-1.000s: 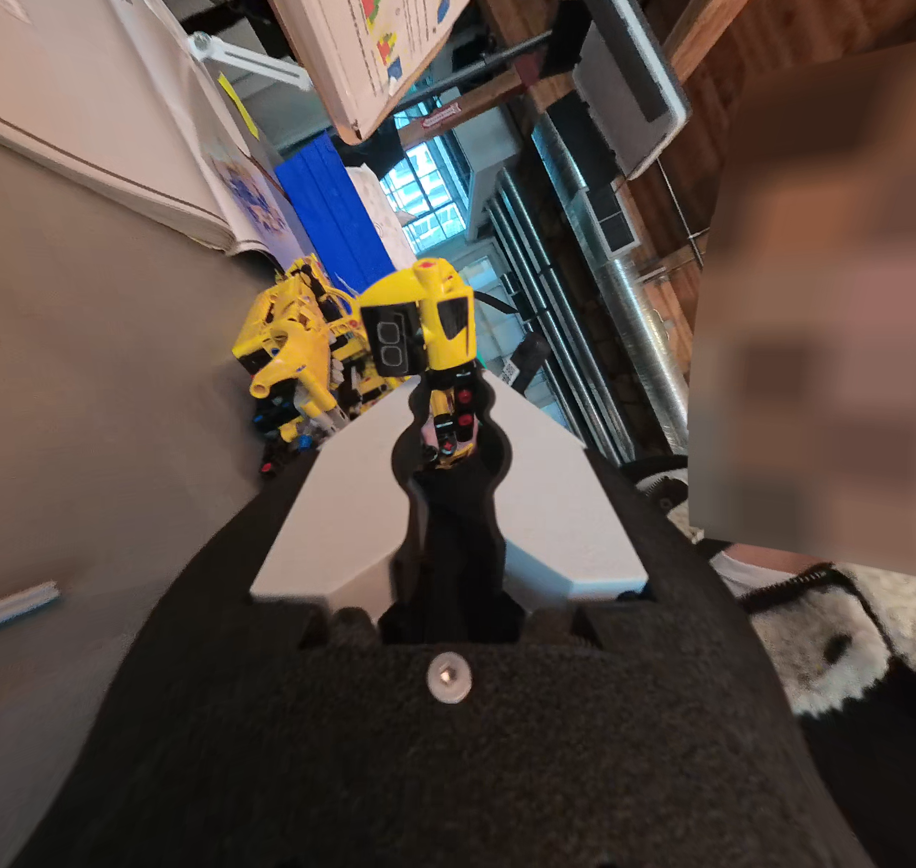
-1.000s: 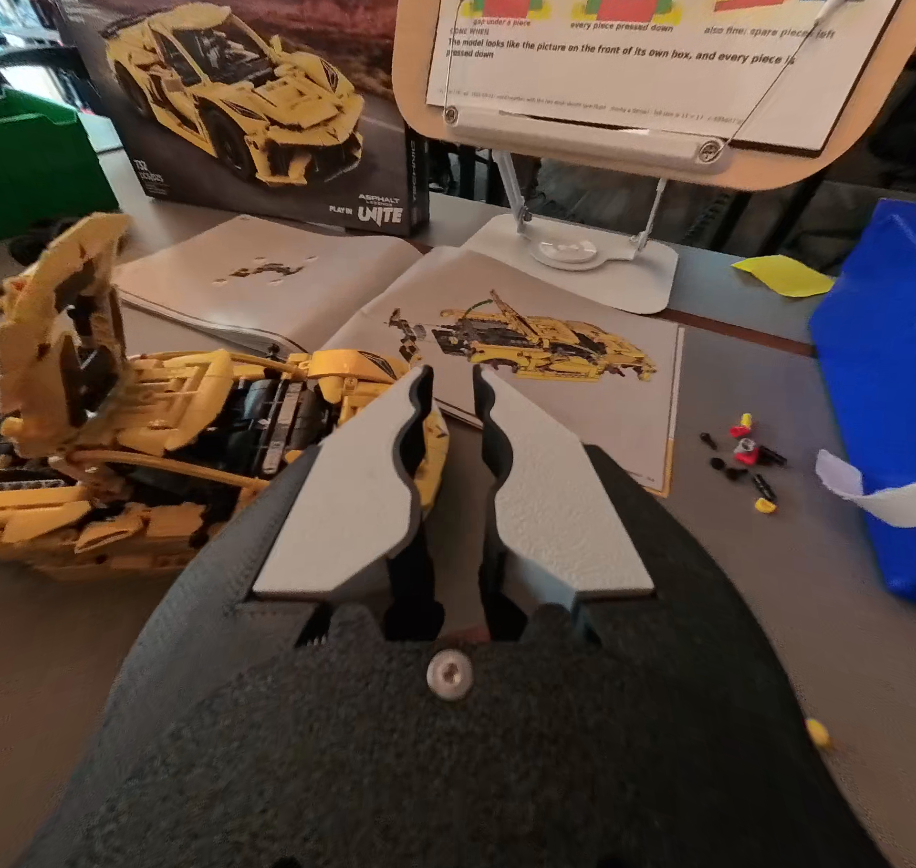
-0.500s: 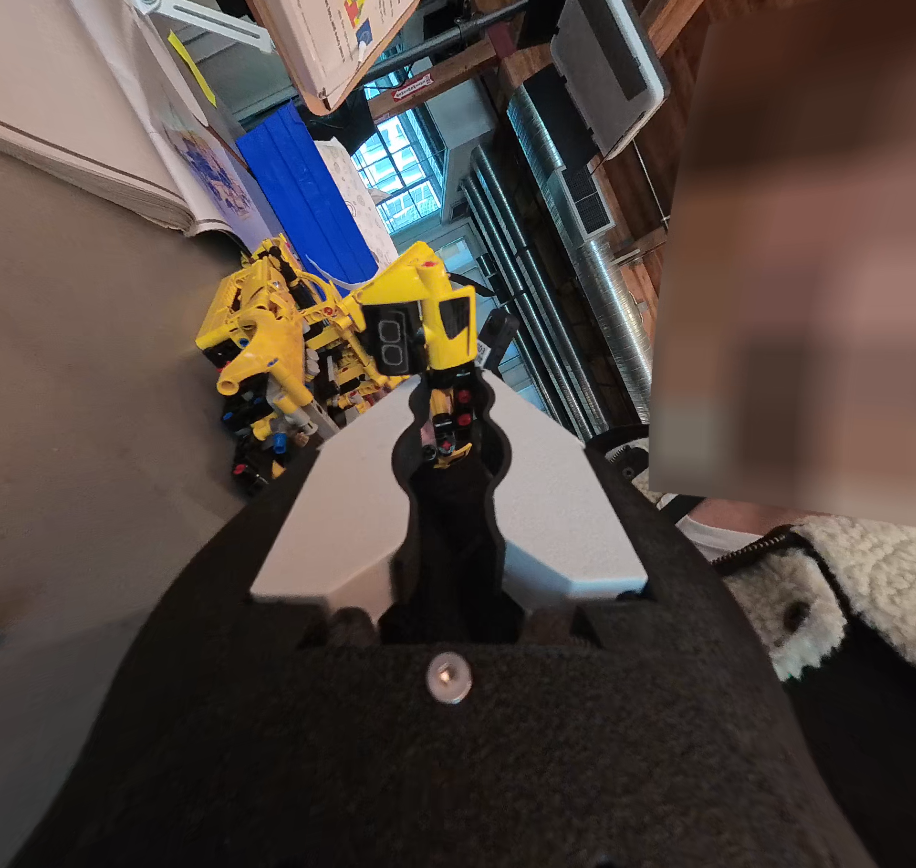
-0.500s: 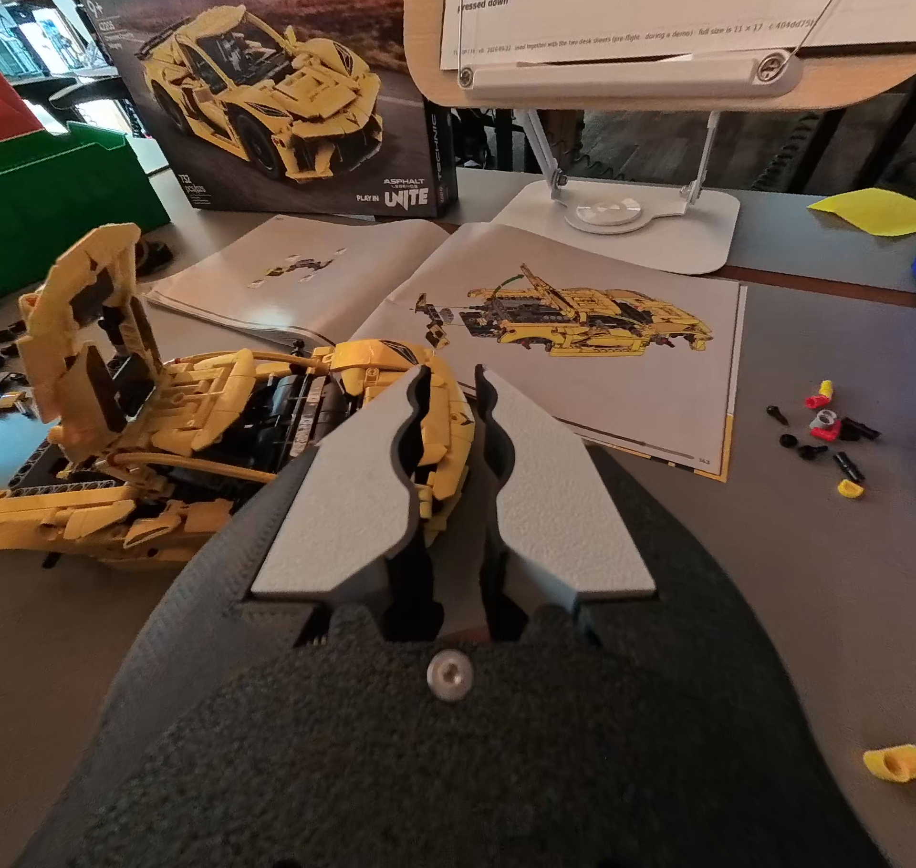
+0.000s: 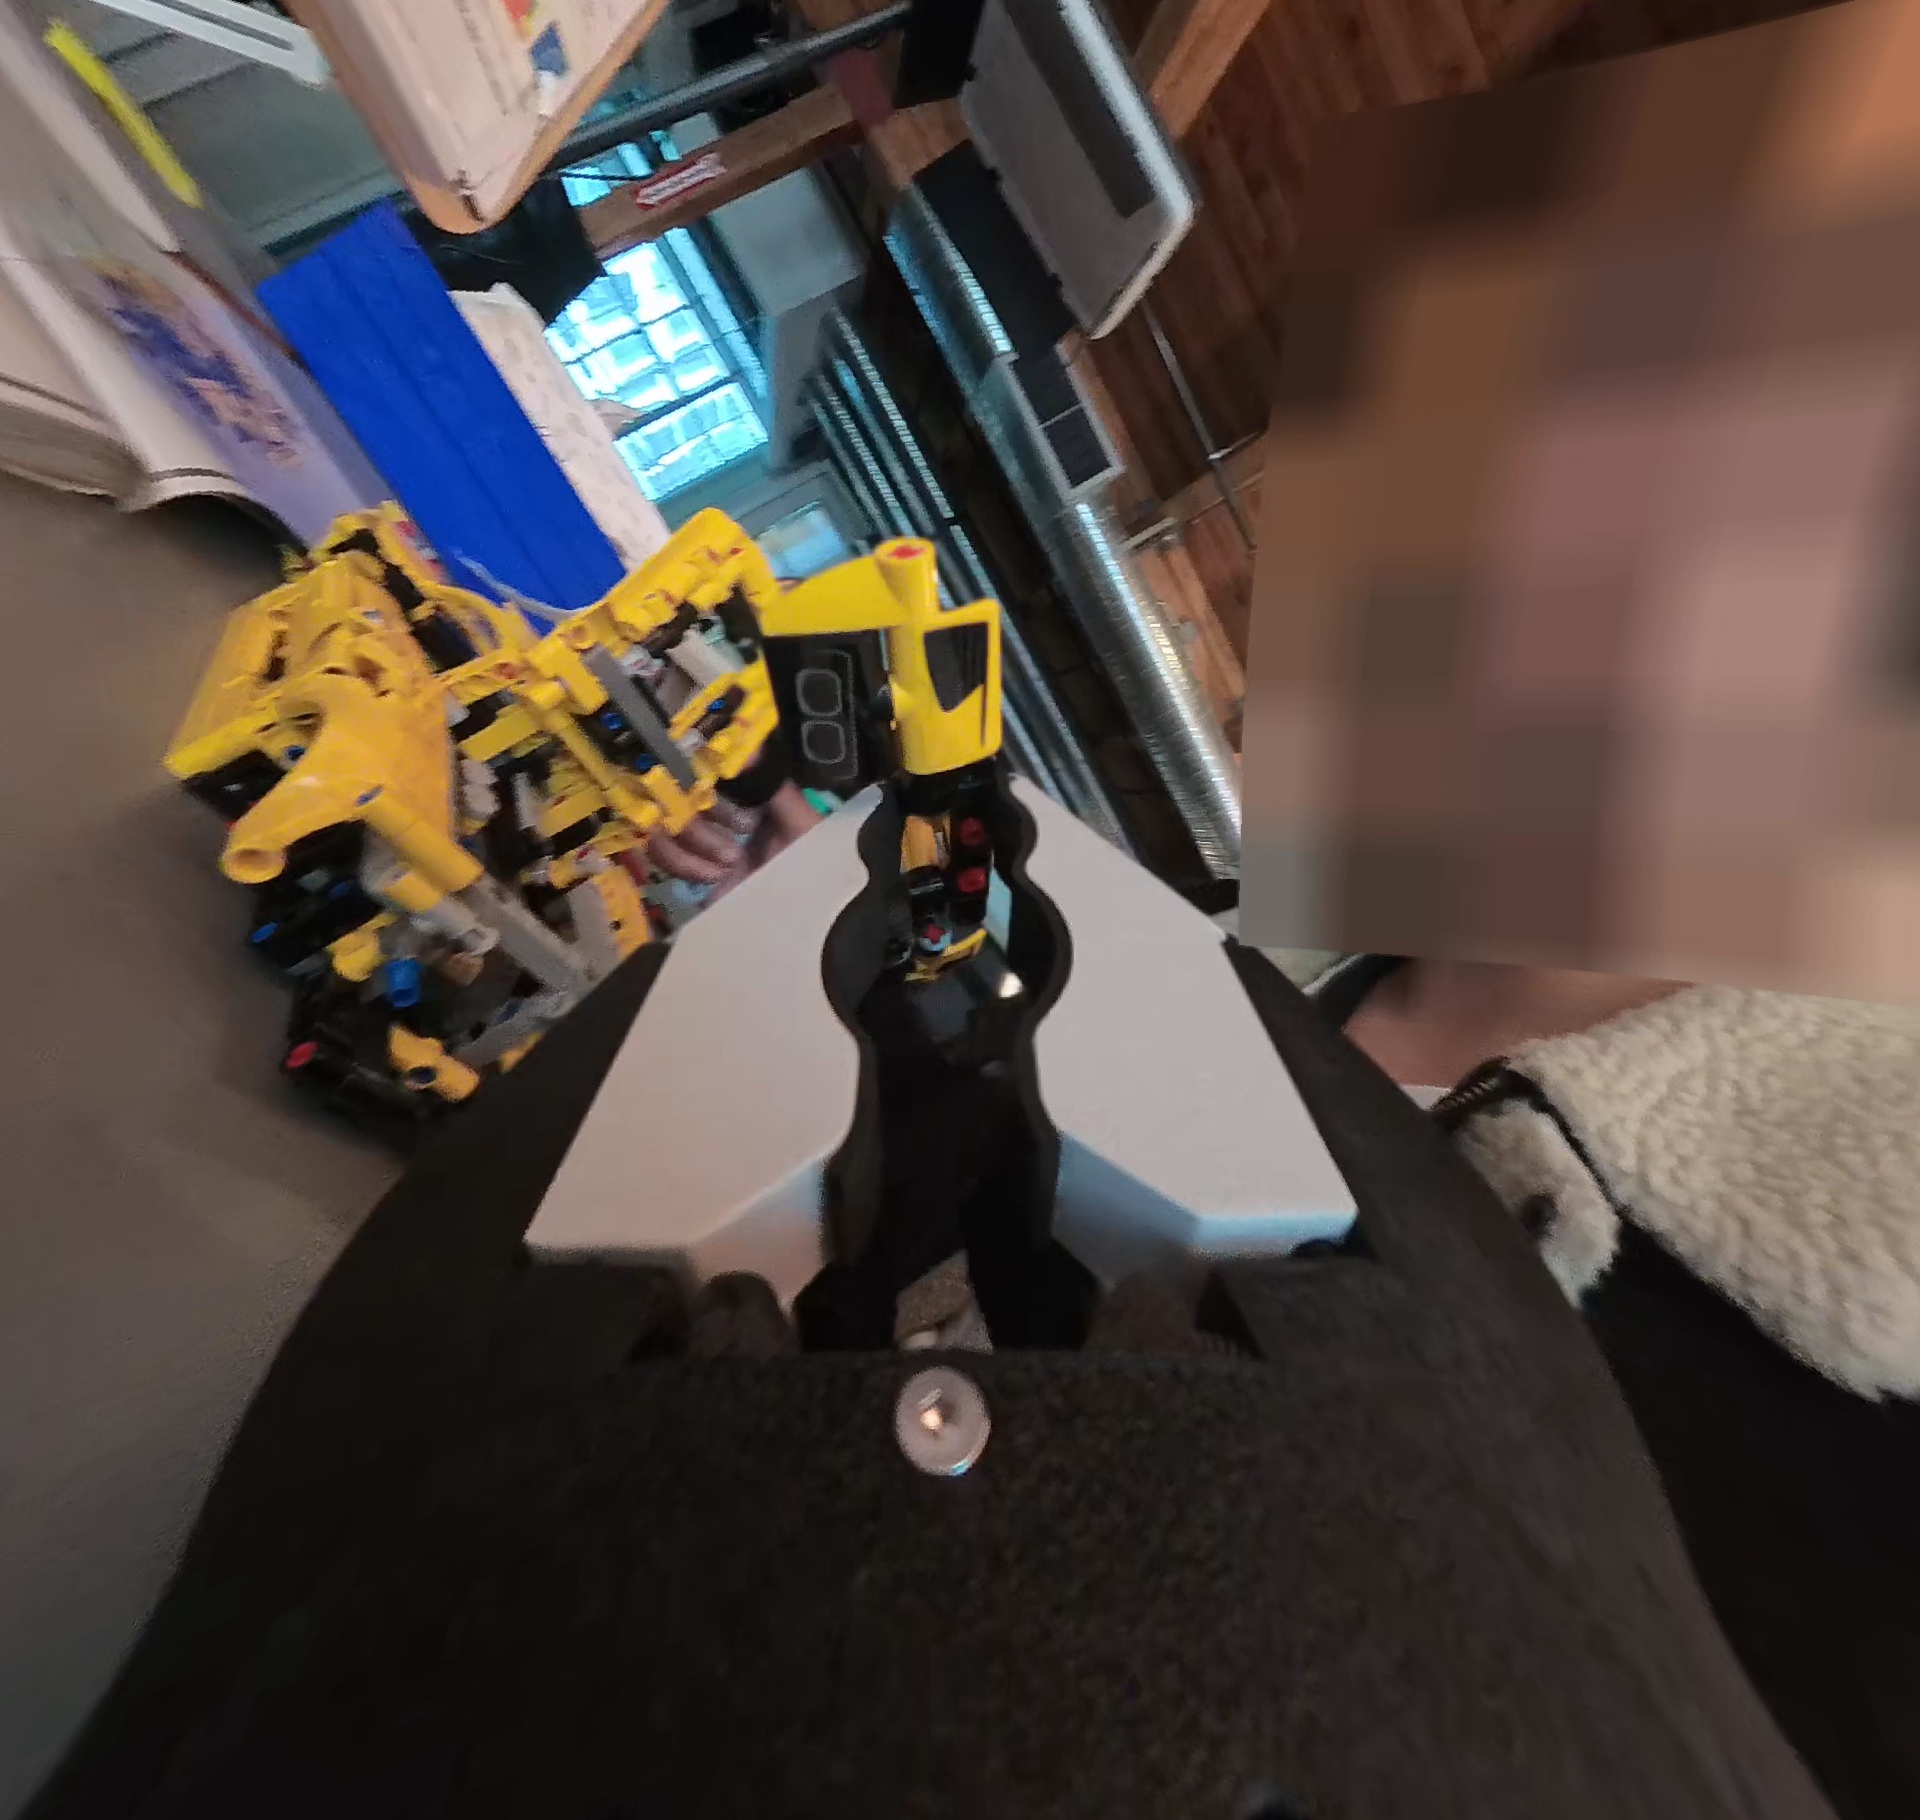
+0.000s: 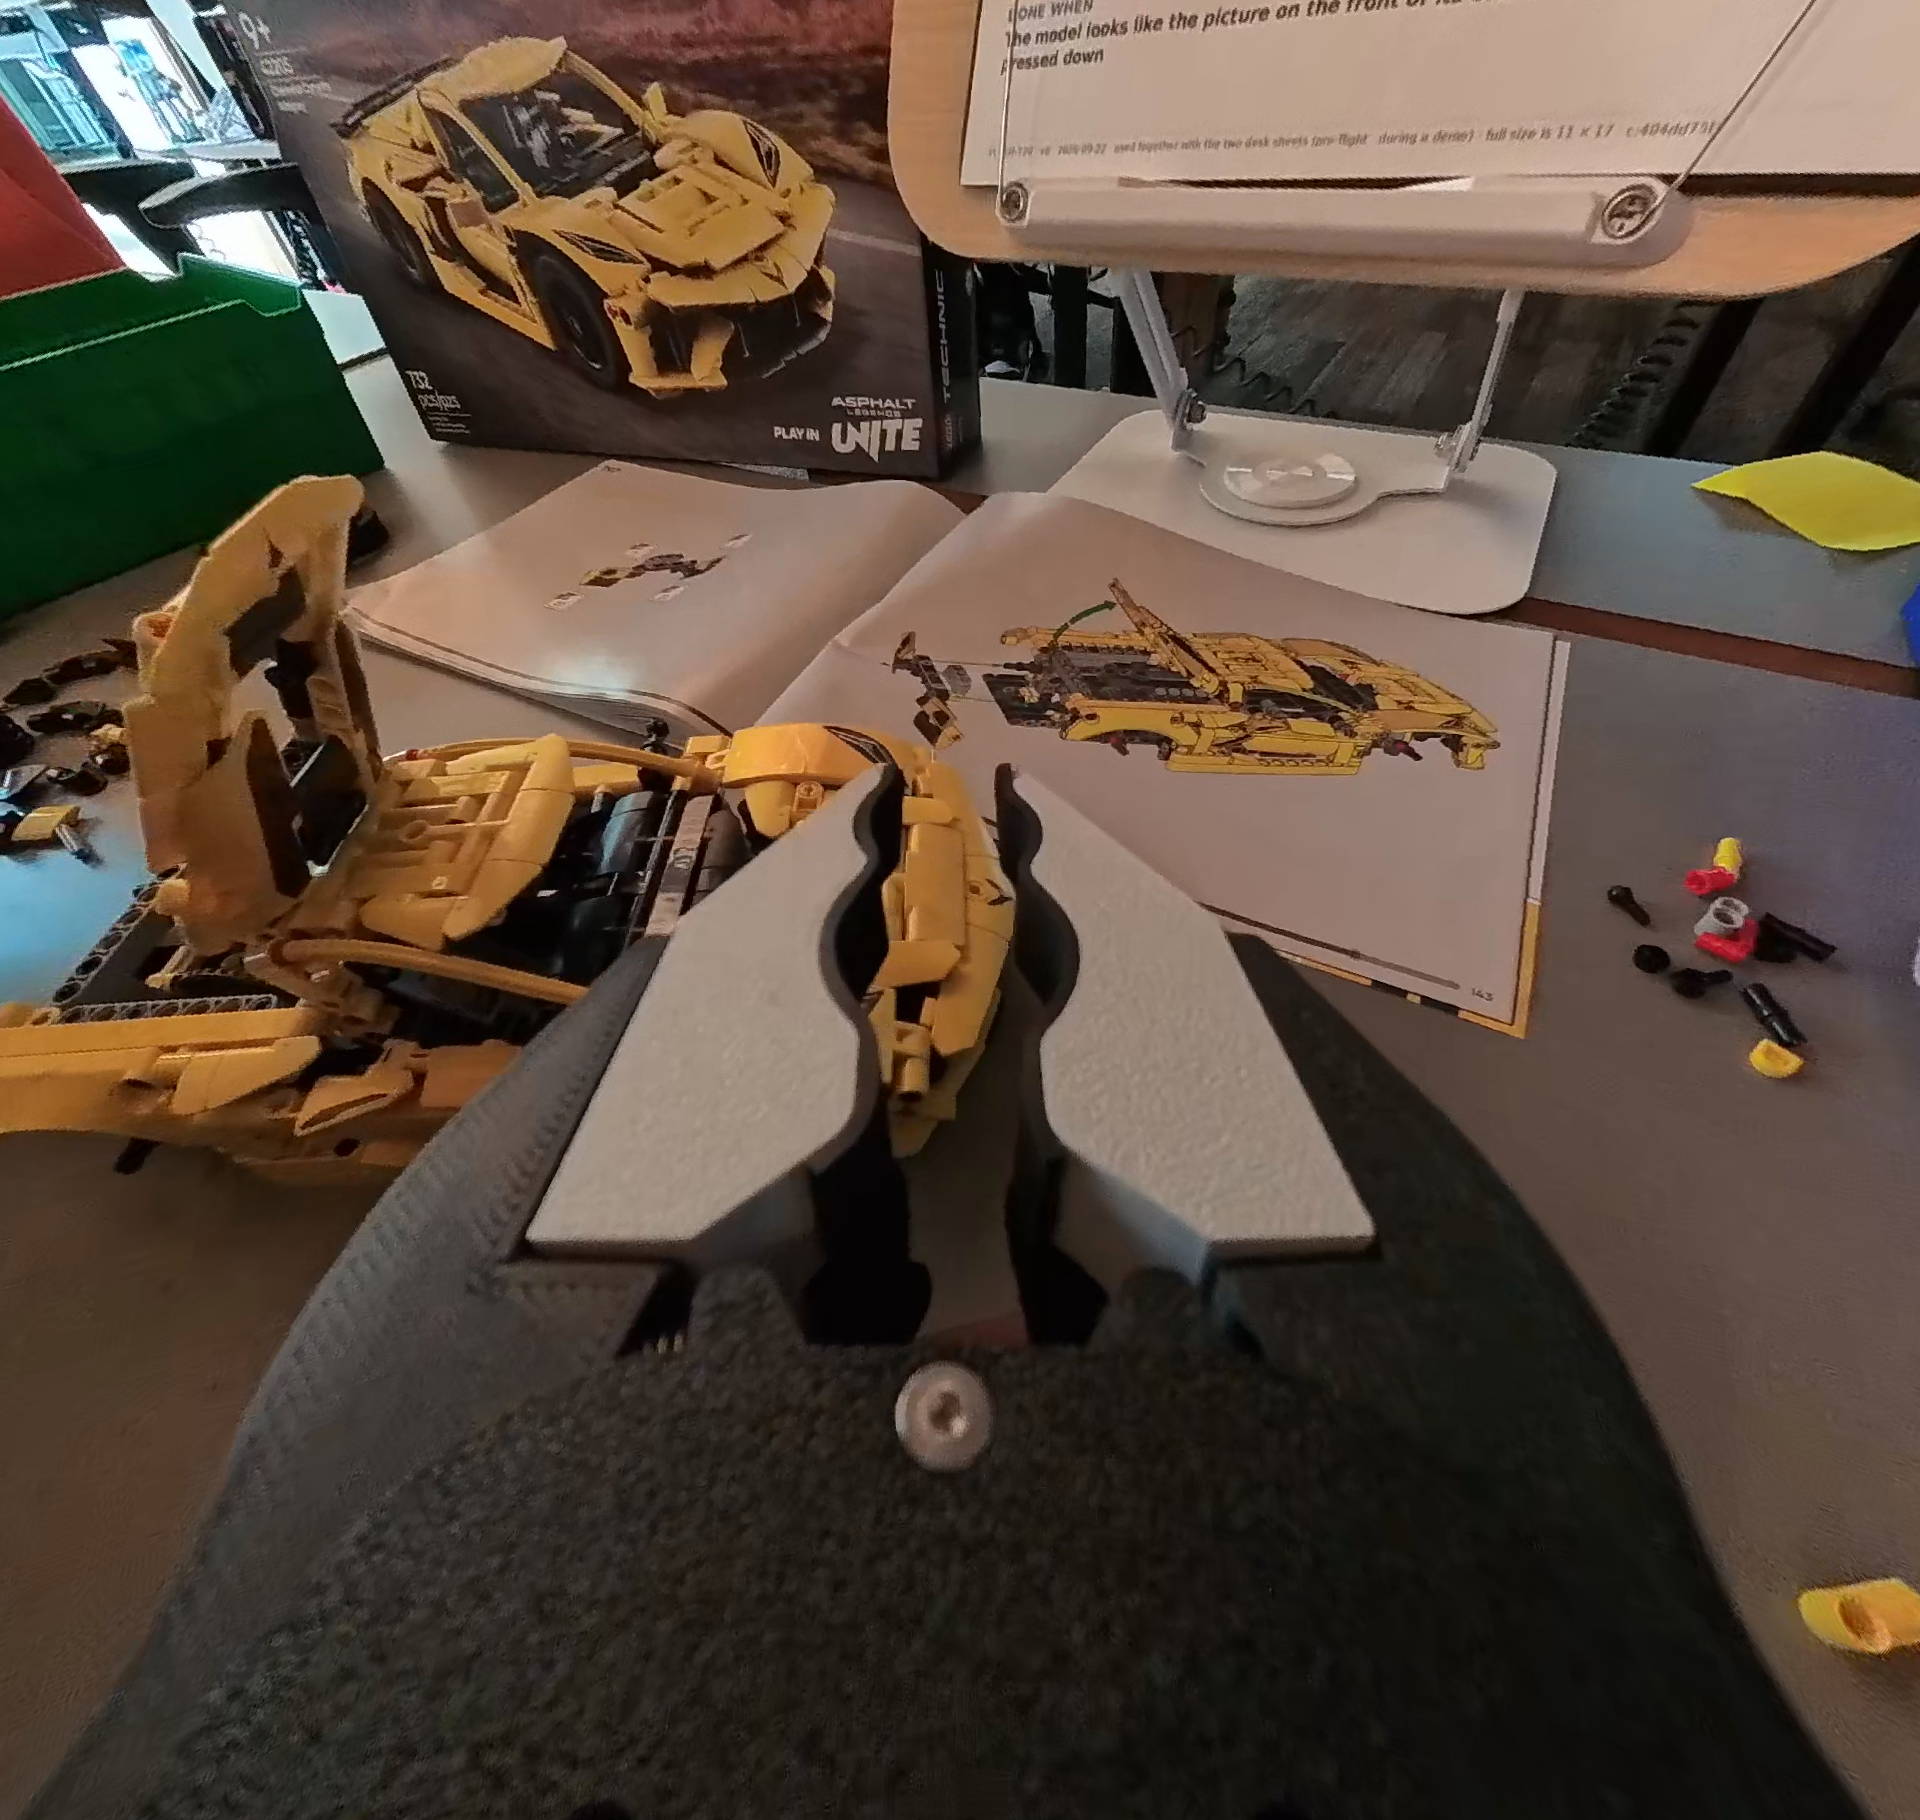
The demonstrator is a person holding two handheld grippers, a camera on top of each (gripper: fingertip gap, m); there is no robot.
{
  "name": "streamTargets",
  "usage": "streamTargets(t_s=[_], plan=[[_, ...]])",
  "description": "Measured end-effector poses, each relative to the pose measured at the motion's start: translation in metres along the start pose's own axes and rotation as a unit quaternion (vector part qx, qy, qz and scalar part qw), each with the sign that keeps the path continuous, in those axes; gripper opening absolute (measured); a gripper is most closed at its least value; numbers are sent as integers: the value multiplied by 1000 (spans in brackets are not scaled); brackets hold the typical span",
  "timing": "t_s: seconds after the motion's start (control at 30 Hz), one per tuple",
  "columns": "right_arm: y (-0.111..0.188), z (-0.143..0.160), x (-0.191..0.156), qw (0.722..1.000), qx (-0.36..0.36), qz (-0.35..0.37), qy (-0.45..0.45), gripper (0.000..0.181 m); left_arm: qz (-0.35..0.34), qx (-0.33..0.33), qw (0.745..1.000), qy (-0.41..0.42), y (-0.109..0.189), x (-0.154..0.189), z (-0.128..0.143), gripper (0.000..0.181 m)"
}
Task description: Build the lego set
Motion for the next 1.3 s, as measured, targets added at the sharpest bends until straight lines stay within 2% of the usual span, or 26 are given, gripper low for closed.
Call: streamTargets(t_s=[0.13,0.3,0.63,1.13,1.3], plan=[[1,-1,-1,1000,2,-1,6,18,46,4,999,5,0,11,-1,16],[2,-2,-1,1000,3,0,7,18,68,-6,998,-1,-2,17,1,16],[1,-1,-3,1000,1,-5,9,18,84,-48,993,-70,-11,32,14,16],[1,0,-3,1000,-2,-6,13,17,97,-82,989,-77,-17,37,24,16],[0,1,-3,1000,-3,-7,12,18,111,-110,981,-117,-20,47,34,16]])
Point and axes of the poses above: each gripper's, where its closed fingertips meet, y back along the fingers, z out of its underside, x = y × z across the jaws, the point moved 4 cm from there along y, back along the fingers, and after that the axes turned 2 degrees about -z, right-handed, at the moved point
